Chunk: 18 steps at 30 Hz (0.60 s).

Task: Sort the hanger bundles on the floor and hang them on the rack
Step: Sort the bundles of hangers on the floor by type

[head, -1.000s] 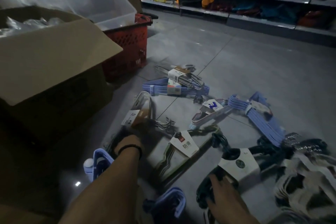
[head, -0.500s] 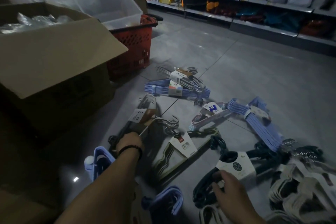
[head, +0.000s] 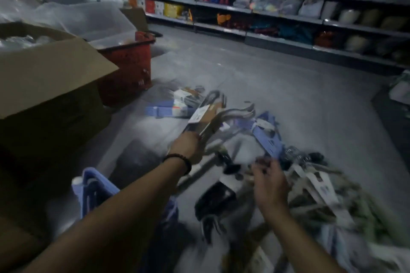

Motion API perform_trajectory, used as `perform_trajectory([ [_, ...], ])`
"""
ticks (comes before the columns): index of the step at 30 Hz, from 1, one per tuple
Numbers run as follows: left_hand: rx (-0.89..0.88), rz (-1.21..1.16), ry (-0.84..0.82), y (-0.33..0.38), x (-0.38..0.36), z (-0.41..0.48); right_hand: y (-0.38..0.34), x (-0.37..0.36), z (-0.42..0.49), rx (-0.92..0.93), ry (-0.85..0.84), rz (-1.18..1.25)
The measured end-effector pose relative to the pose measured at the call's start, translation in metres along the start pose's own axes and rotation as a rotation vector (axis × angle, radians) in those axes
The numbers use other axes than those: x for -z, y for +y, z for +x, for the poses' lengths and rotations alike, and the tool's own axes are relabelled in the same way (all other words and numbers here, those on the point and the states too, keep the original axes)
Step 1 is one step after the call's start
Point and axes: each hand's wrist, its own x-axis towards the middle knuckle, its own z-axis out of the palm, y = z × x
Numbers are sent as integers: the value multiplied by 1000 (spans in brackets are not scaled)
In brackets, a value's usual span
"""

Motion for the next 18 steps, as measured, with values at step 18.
perform_trajectory([
  [18, -300, -75, -30, 97, -102, -134, -10, 147, 15, -374, 96, 545],
])
